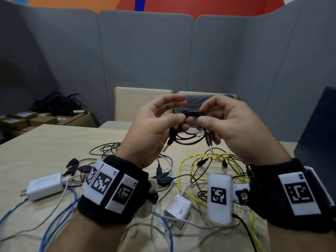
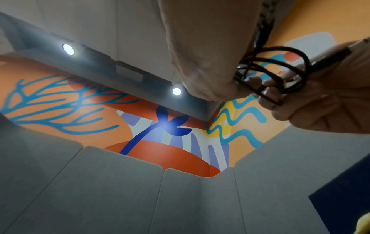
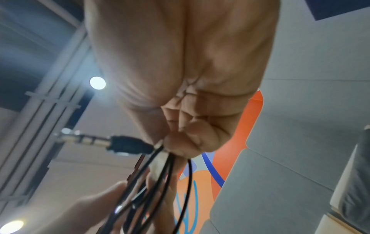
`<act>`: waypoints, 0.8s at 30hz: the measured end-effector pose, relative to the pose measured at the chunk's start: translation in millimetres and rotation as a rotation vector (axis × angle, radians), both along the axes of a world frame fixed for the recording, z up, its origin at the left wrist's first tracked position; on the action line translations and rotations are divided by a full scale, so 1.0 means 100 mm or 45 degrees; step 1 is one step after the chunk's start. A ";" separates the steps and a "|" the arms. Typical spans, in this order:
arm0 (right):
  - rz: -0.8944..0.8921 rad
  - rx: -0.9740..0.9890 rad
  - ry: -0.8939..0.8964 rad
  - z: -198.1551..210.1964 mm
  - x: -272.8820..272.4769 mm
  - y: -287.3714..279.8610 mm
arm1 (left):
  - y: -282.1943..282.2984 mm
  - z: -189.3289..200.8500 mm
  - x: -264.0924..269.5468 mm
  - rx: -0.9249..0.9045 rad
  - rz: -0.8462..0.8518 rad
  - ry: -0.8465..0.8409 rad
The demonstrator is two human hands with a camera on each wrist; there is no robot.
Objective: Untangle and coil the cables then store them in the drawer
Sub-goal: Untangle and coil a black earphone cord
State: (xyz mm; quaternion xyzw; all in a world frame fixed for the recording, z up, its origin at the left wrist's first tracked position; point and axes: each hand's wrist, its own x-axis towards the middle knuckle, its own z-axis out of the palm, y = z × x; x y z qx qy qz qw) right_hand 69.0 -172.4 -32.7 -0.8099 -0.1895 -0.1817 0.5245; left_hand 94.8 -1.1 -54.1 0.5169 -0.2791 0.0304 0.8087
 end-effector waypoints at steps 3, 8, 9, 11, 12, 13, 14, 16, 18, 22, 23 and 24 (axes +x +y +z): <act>-0.003 0.155 -0.022 0.02 -0.01 -0.02 | 0.02 0.01 -0.01 -0.089 -0.122 0.024; -0.038 0.112 -0.024 0.05 -0.04 0.01 | -0.05 0.04 -0.05 -0.096 -0.054 0.071; -0.064 0.083 -0.046 0.06 -0.05 0.01 | -0.06 0.05 -0.07 -0.079 -0.032 0.059; -0.123 0.016 -0.087 0.08 -0.10 -0.01 | -0.07 0.07 -0.11 -0.003 0.028 0.003; -0.142 -0.003 -0.093 0.10 -0.14 -0.02 | -0.09 0.07 -0.15 0.041 0.053 -0.027; -0.152 -0.008 -0.092 0.11 -0.19 -0.04 | -0.10 0.08 -0.19 0.081 0.073 -0.049; -0.164 -0.014 -0.090 0.12 -0.25 -0.07 | -0.12 0.08 -0.23 0.118 0.088 -0.058; -0.187 -0.034 -0.076 0.13 -0.37 -0.11 | -0.17 0.09 -0.33 0.181 0.113 -0.052; -0.193 -0.018 -0.035 0.14 -0.50 -0.15 | -0.22 0.11 -0.43 0.257 0.150 -0.052; -0.195 0.059 0.059 0.09 -0.83 -0.22 | -0.32 0.12 -0.71 0.448 0.222 -0.082; -0.198 0.069 0.079 0.07 -0.91 -0.24 | -0.35 0.11 -0.79 0.471 0.224 -0.075; -0.206 0.065 0.097 0.05 -1.00 -0.26 | -0.37 0.10 -0.87 0.492 0.221 -0.061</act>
